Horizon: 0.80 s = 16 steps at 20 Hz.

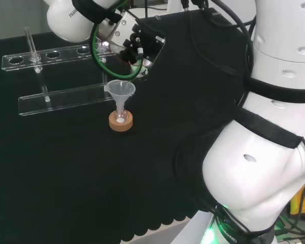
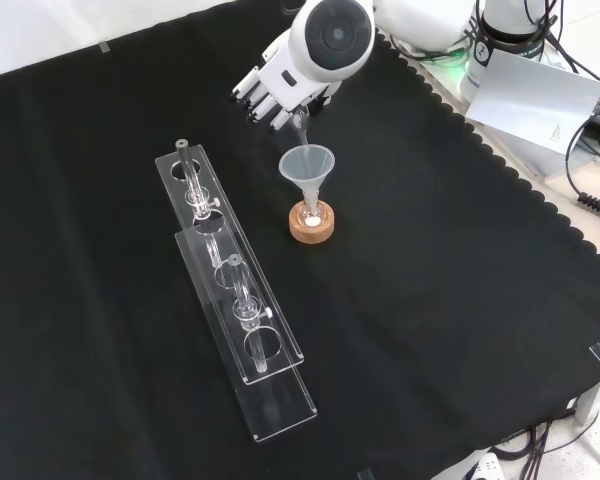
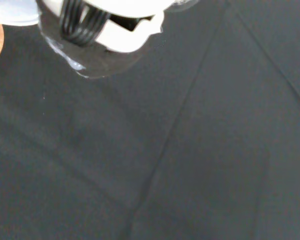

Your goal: Pour all the NaCl from the weighing funnel into the round-bottom flask.

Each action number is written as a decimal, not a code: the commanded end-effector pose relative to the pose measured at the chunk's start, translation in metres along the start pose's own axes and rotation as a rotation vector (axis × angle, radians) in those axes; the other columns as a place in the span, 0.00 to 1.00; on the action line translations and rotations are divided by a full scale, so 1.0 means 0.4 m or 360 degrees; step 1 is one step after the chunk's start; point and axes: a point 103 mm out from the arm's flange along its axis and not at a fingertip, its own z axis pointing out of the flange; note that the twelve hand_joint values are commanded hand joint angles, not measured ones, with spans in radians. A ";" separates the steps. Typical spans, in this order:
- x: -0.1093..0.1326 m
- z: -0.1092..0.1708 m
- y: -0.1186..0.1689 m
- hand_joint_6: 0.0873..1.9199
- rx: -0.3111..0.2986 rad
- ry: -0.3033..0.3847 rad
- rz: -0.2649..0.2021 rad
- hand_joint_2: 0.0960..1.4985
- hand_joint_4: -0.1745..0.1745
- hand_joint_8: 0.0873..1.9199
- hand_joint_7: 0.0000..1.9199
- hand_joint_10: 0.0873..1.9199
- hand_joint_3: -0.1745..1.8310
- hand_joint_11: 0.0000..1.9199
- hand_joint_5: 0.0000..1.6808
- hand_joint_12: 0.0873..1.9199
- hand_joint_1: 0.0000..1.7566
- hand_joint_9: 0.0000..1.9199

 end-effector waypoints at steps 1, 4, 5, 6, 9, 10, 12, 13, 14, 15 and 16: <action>0.006 -0.005 0.001 0.53 0.0003 -0.0045 -0.0001 0.52 1.00 0.34 0.30 0.27 0.36 0.12 0.61 0.69 0.59 0.38; 0.010 -0.015 0.000 0.53 -0.0006 -0.0076 -0.0005 0.52 1.00 0.34 0.30 0.27 0.36 0.12 0.61 0.69 0.59 0.38; 0.014 -0.020 -0.001 0.53 -0.0004 -0.0087 -0.0008 0.52 1.00 0.34 0.29 0.27 0.36 0.12 0.61 0.69 0.59 0.38; 0.018 -0.025 -0.001 0.53 -0.0003 -0.0106 -0.0009 0.52 1.00 0.34 0.29 0.27 0.36 0.12 0.61 0.69 0.59 0.38; 0.024 -0.033 -0.001 0.53 0.0002 -0.0147 -0.0008 0.53 1.00 0.34 0.29 0.27 0.36 0.12 0.61 0.69 0.59 0.38; 0.025 -0.034 -0.001 0.53 0.0004 -0.0161 -0.0007 0.53 1.00 0.34 0.29 0.27 0.36 0.12 0.61 0.69 0.59 0.38; 0.026 -0.037 -0.001 0.53 0.0009 -0.0187 -0.0006 0.53 1.00 0.34 0.29 0.27 0.36 0.12 0.61 0.69 0.59 0.38; 0.027 -0.038 -0.001 0.53 0.0008 -0.0193 -0.0006 0.53 1.00 0.34 0.29 0.27 0.36 0.12 0.61 0.69 0.59 0.38; 0.011 -0.026 0.007 0.53 0.0002 -0.0194 -0.0017 0.53 1.00 0.34 0.29 0.27 0.35 0.12 0.60 0.69 0.59 0.38; 0.062 -0.082 0.003 0.53 0.0059 -0.0249 0.0015 0.53 1.00 0.34 0.29 0.27 0.35 0.12 0.60 0.69 0.59 0.38; 0.063 -0.094 -0.015 0.53 0.0079 -0.0250 0.0026 0.53 1.00 0.34 0.29 0.27 0.35 0.12 0.60 0.69 0.59 0.37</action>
